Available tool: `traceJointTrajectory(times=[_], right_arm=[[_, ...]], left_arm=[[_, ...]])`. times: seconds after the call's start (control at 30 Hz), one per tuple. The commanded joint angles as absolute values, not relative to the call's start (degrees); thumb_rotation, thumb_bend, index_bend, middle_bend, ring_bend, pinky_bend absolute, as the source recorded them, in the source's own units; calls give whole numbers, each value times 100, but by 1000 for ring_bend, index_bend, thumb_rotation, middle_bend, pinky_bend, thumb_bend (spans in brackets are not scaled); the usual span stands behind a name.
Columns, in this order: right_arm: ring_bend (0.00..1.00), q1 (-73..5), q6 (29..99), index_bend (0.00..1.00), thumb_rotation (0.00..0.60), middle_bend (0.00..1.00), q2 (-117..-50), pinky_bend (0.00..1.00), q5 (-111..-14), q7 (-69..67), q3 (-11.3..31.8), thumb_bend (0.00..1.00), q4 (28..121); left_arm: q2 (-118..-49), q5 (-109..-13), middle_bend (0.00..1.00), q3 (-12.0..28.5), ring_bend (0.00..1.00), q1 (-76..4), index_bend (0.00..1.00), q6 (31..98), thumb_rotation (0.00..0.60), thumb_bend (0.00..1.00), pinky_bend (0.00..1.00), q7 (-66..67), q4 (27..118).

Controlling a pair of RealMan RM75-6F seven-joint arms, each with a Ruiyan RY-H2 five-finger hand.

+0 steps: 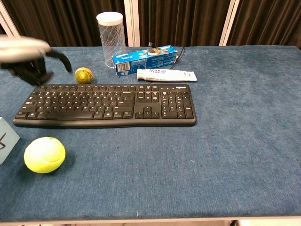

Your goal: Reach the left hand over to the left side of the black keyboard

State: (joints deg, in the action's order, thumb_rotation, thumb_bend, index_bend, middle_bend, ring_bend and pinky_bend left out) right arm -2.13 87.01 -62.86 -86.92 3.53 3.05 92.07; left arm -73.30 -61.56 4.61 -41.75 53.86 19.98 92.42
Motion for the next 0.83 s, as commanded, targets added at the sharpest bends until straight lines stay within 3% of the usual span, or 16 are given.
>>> traceJointTrajectory(times=[0.03,0.1,0.2,0.27,0.43,0.63,0.83], right_arm=[[0,-199,8714,0,600,8,-6294,0,-8682,289,308,155,9163],[0,-194,8712,0,600,8,-6306,0,-8674,243,306,155,9126],[0,-193,8713,0,600,8,-6323,0,-8690,174,301,155,9070],[0,-187,8738,0,600,8,-6327,0,-8711,131,303,155,9039],[0,-187,8803,0,600,0,-6338,0,-8803,67,299,155,8985],[0,-202,8836,0,600,0,-6357,0,-8911,92,279,155,9002],[0,-218,8828,0,600,0,-6358,0,-8994,202,244,155,9088]], left_arm=[[-6931,-6707,663,559,633,-3505,252,6621,600,503,610,1666,9575],[-6852,-6831,532,511,497,-3248,235,7028,600,437,446,1629,9623],[-6691,-6945,328,382,272,-2829,183,7546,600,244,165,1589,9717],[-6561,-7023,243,264,180,-2537,154,7841,600,148,74,1531,9794],[-6279,-7331,148,-34,67,-1845,128,8479,591,97,42,1171,9931],[-6141,-7867,148,-452,66,-1167,128,8975,589,96,39,736,9862],[-6200,-8075,148,-585,66,-651,128,9387,600,104,38,616,9796]])
